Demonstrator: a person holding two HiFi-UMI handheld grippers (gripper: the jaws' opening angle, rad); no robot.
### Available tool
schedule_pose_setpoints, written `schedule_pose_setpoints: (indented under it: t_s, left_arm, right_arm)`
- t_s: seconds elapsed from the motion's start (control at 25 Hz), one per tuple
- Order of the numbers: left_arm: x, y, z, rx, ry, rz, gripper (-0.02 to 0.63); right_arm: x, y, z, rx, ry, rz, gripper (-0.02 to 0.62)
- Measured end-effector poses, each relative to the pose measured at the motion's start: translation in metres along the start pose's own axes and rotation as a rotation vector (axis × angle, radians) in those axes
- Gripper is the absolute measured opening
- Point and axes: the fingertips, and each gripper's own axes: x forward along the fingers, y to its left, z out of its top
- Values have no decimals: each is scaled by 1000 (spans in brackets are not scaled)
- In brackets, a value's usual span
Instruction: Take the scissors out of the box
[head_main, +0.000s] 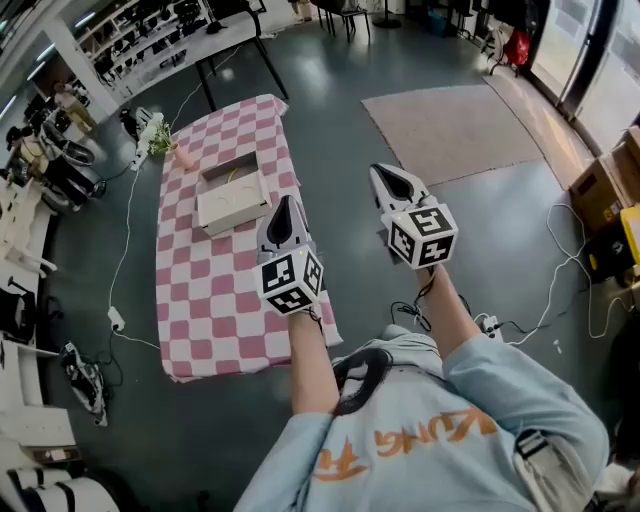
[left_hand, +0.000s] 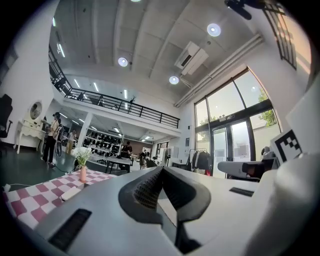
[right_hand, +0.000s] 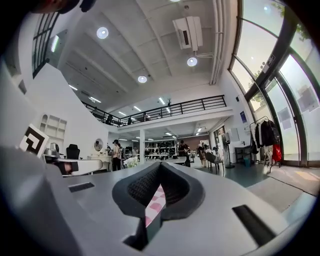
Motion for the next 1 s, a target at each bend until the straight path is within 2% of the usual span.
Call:
schedule_pose_setpoints:
  t_s: [0.24,0.64,1.0]
  left_arm:
    - [-12,9,1,-25,-16,22,20]
    - [-23,31,4,-18,-11,69,20]
    - [-9,23,13,-40,-41,40,20]
  right_arm:
    - [-4,9,-4,-13,9,8,-3]
    - [-1,21,0,-7,-8,15,-3]
    - [-3,8,17,-60,-18,-10,-3]
